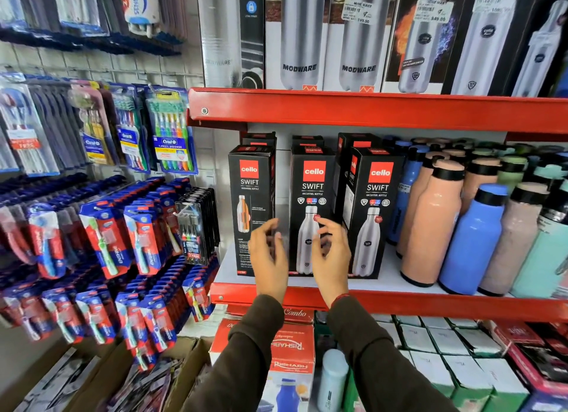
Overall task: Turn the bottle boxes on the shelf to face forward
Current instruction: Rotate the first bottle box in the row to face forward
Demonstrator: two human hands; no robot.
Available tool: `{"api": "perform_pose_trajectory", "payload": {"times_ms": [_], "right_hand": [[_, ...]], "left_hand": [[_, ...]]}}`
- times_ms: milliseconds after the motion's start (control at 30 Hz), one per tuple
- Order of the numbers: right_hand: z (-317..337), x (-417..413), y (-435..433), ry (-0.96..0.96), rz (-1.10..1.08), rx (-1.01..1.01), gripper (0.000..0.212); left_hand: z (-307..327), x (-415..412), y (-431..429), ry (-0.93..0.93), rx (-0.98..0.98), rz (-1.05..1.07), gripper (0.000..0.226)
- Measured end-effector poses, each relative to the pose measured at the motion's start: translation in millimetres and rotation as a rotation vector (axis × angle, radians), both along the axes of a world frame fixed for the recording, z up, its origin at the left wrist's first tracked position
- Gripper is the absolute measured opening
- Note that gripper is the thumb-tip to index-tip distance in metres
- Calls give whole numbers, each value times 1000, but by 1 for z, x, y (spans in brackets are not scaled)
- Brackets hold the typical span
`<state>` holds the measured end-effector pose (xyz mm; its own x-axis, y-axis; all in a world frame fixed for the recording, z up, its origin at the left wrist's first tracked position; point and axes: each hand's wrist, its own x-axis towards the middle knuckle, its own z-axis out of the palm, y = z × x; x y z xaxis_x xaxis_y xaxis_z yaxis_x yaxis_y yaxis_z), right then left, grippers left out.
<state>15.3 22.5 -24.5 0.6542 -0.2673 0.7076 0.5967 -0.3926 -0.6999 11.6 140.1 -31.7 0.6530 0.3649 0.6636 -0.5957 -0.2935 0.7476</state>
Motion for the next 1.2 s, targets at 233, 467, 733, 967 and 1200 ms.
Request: {"api": "perform_pose_trajectory", "payload": {"times_ms": [233, 467, 733, 967, 1200], "right_hand": [[8, 3, 55, 211, 252, -78, 43], [2, 18, 88, 496, 217, -219, 58], [-8, 19, 96, 416, 195, -154, 75], [4, 20, 103, 314, 121, -122, 93], [6, 26, 105, 328, 68, -98, 91]], "left_hand": [[16, 12, 58, 66, -74, 200, 45], [2, 30, 100, 339, -15, -112, 39], [2, 36, 116, 309, -58, -194, 35], [7, 28, 120, 254, -190, -224, 35], [9, 24, 123, 164, -170, -200, 25]]}}
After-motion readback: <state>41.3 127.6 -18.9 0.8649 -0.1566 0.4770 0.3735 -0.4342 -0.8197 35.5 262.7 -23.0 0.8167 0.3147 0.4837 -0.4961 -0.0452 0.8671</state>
